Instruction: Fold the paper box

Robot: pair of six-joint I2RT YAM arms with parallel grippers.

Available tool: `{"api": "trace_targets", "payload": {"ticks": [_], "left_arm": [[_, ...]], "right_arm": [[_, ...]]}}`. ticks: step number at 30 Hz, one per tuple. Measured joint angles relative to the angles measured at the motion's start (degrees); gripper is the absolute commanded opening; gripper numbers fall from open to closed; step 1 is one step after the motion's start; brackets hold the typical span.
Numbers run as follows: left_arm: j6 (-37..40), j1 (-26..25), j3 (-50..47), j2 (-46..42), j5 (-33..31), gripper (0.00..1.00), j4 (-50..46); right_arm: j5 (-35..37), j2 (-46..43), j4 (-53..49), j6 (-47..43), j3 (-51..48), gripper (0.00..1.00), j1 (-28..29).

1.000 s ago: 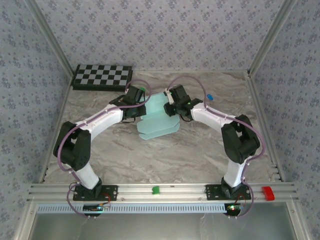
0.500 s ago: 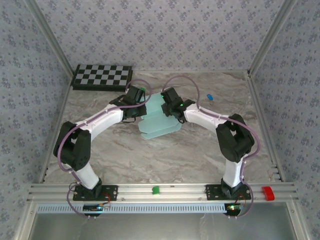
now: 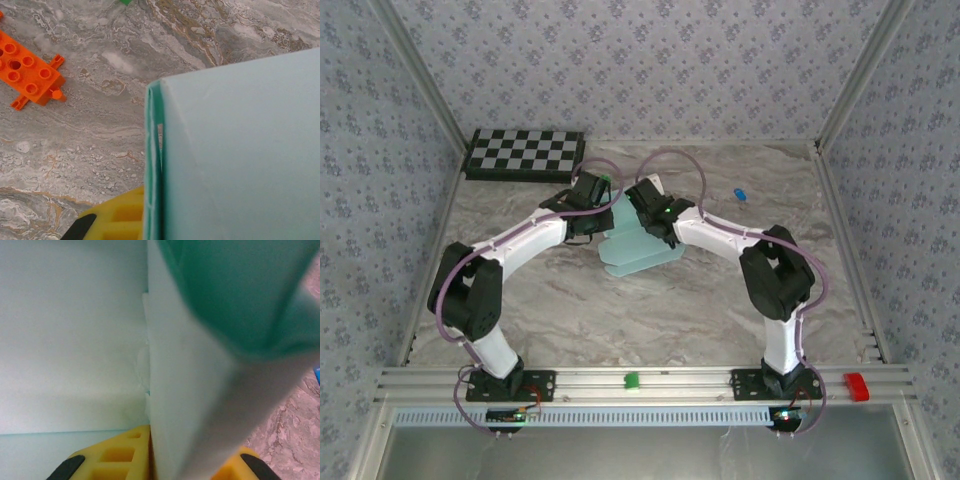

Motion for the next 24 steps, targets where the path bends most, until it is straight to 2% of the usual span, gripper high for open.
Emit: {"api": "trace_targets", "payload": {"ticks": [24], "left_arm": [[-1.07, 0.0, 0.11, 1.2, 0.7, 0.0, 1.29]], "right_arm": [[9.31, 5.16, -10.08, 10.29, 7.76, 0.07, 2.19]]}}
